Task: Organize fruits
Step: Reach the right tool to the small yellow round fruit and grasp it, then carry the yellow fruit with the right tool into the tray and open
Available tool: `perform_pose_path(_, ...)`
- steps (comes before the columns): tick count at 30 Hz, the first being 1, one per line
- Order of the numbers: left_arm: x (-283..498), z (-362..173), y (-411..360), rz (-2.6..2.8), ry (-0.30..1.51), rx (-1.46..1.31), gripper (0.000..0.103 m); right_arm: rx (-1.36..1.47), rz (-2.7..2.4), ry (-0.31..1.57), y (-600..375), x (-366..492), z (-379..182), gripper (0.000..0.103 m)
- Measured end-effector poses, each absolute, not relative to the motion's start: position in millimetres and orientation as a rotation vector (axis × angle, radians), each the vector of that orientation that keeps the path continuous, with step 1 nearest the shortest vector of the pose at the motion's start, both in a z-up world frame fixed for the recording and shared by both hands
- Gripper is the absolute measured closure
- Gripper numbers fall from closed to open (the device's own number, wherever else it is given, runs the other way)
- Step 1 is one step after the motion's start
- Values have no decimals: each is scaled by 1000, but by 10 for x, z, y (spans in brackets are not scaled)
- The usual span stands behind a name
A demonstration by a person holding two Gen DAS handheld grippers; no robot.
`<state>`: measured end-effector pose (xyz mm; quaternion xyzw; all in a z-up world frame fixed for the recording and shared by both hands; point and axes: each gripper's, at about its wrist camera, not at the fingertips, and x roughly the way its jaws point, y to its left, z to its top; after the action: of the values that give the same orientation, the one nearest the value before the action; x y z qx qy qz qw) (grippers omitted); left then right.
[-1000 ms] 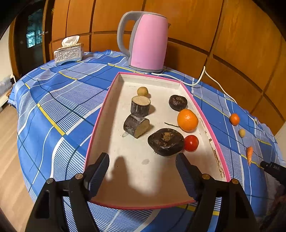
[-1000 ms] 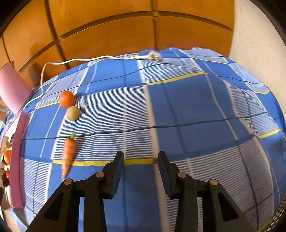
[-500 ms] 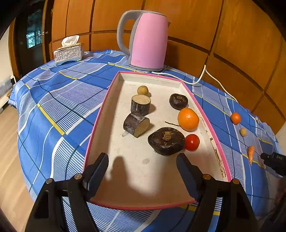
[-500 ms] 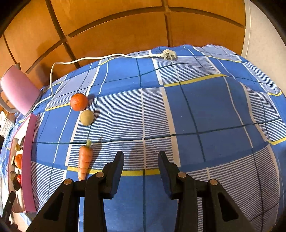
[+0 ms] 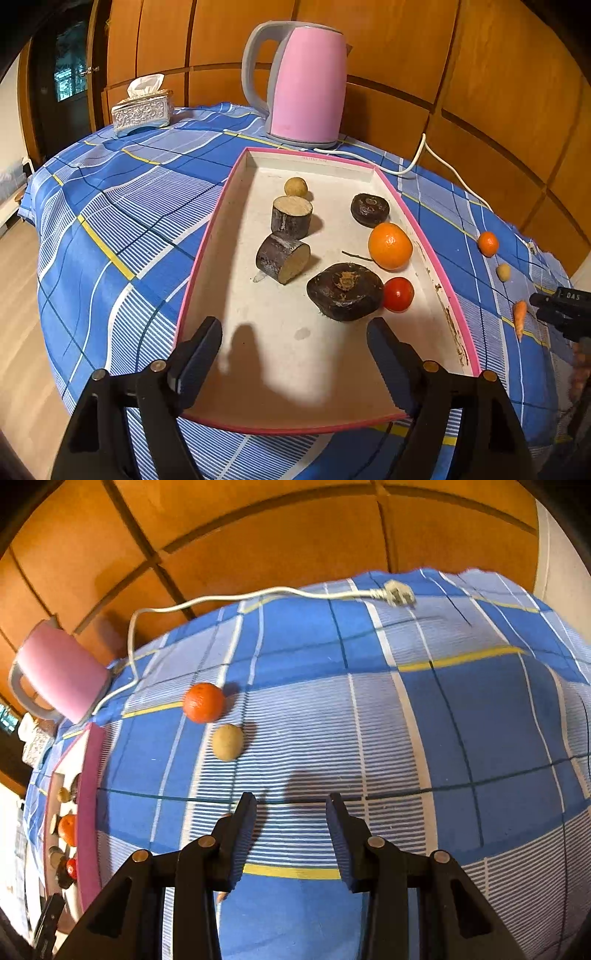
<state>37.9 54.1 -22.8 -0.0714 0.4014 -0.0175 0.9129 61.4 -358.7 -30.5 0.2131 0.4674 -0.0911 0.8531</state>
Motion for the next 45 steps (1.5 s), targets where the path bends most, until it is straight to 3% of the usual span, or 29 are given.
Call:
perform_pose_path(17,393,-223,557,-35,832,-154,21,471,-71,1015,-3382,1332,-282,64)
perform_pose_path(19,394,-225,556,-36,832,-153,21,445,-71,1032,-3331,1423,-338,69)
perform_pose_path(20,392,-225,557,-36,831,-153,21,421,-75,1044,-3305,1449,-375,78)
perform_pose_path(45,274,-110,598,-32,806,-171,21,217,-34,998,-2997,1307,-366,78)
